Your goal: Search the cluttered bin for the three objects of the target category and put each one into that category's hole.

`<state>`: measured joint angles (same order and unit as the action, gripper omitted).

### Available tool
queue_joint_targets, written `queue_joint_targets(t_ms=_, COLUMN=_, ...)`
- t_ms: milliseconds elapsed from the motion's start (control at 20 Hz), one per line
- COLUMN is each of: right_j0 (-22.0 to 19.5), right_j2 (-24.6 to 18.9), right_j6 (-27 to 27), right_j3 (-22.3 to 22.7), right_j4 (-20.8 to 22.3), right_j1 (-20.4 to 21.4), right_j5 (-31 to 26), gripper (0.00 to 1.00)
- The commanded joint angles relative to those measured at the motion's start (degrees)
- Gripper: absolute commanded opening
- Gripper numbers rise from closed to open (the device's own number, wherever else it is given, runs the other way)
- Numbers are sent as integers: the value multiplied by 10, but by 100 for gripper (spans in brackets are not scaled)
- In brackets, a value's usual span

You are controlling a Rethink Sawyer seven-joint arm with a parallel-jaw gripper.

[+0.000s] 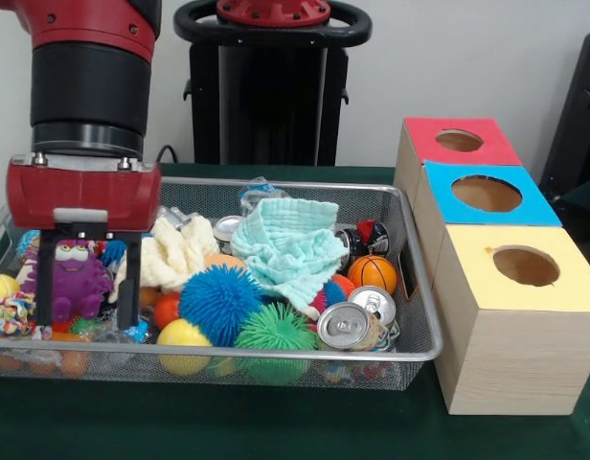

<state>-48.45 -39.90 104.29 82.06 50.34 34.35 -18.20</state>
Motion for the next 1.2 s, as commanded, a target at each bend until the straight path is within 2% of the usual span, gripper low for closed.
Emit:
queue_joint_targets(t_ms=50, right_j0=13, right_j2=33, right_j6=-110, right_j3=-39, right_j4=18, right_j1=-15, right_j5=-107, gripper=100)
queue_joint_targets(t_ms=300, right_j0=21, right_j2=44, right_j6=-120, right_j3=-44, right_j4=16, right_j1=-11, right_j5=-143, gripper=100)
queue_joint_targets(t_ms=650, right_j0=26, right_j2=47, right_j6=-112, right_j3=-48, right_j4=13, right_j1=-1, right_j5=-165, gripper=100)
queue_joint_targets(t_ms=950, right_j0=37, right_j2=67, right_j6=-126, right_j3=-49, right_j4=24, right_j1=5, right_j5=-207, gripper=100)
queue_joint_targets(t_ms=1200, right_j0=54, right_j2=87, right_j6=-111, right_j3=-59, right_j4=34, right_j1=4, right_j5=-227, gripper=100)
